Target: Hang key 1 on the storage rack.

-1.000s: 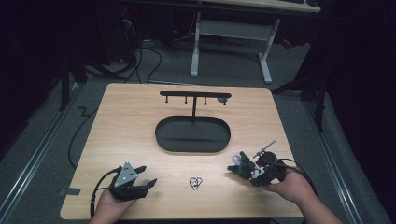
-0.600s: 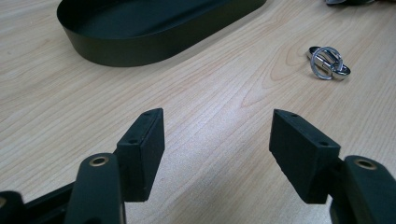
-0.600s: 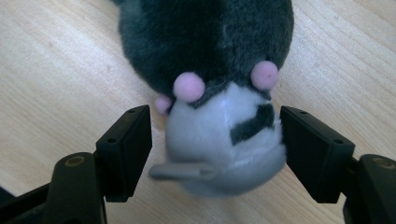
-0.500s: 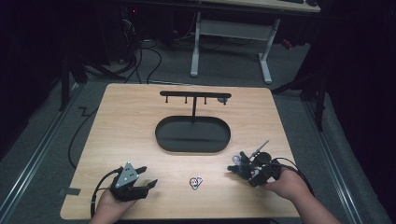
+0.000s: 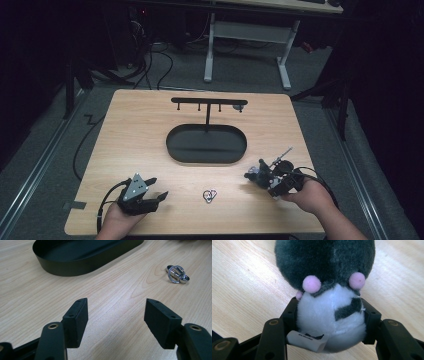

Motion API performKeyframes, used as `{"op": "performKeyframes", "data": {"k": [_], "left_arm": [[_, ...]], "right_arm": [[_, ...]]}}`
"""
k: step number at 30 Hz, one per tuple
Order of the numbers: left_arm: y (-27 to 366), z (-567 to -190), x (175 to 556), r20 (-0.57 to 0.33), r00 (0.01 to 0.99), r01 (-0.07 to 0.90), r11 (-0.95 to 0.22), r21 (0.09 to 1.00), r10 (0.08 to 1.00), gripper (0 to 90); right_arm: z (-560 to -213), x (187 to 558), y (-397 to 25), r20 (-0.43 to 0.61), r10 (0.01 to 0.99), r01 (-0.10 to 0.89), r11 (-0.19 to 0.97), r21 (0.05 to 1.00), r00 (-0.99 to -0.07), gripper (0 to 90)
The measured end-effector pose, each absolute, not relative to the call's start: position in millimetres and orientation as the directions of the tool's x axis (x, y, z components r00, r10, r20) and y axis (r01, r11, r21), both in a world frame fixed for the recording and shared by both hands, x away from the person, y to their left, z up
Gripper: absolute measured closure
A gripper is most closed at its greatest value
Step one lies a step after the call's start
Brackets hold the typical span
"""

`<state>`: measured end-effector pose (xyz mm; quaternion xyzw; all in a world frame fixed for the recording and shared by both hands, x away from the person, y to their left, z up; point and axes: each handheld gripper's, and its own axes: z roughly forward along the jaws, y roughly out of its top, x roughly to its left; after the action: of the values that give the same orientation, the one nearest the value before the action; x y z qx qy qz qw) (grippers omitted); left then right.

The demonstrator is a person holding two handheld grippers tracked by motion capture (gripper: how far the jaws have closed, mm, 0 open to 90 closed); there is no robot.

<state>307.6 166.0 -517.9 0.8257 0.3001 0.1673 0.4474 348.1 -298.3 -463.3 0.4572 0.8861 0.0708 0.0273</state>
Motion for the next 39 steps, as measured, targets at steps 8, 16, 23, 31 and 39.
{"op": "performKeyframes", "data": {"k": [8, 16, 23, 31, 39], "left_arm": [[165, -518, 307, 0.011, 0.765, 0.342, -0.421, 0.840, 0.644, 36.6], [165, -517, 307, 0.013, 0.766, 0.338, -0.420, 0.842, 0.642, 36.6], [165, -517, 307, 0.010, 0.766, 0.338, -0.417, 0.844, 0.643, 36.6], [165, -517, 307, 0.009, 0.768, 0.339, -0.419, 0.842, 0.640, 36.5], [165, -517, 307, 0.008, 0.769, 0.338, -0.417, 0.843, 0.639, 36.5]], "right_arm": [[-442, 347, -299, 0.052, 0.823, 0.815, 0.549, 0.184, -0.566, 46.9], [-423, 352, -298, 0.051, 0.825, 0.814, 0.542, 0.210, -0.563, 46.8], [-407, 358, -293, 0.054, 0.831, 0.815, 0.527, 0.241, -0.554, 46.8], [-399, 365, -290, 0.066, 0.834, 0.817, 0.518, 0.252, -0.548, 46.8], [-383, 375, -282, 0.065, 0.837, 0.818, 0.510, 0.265, -0.543, 46.8]]}}
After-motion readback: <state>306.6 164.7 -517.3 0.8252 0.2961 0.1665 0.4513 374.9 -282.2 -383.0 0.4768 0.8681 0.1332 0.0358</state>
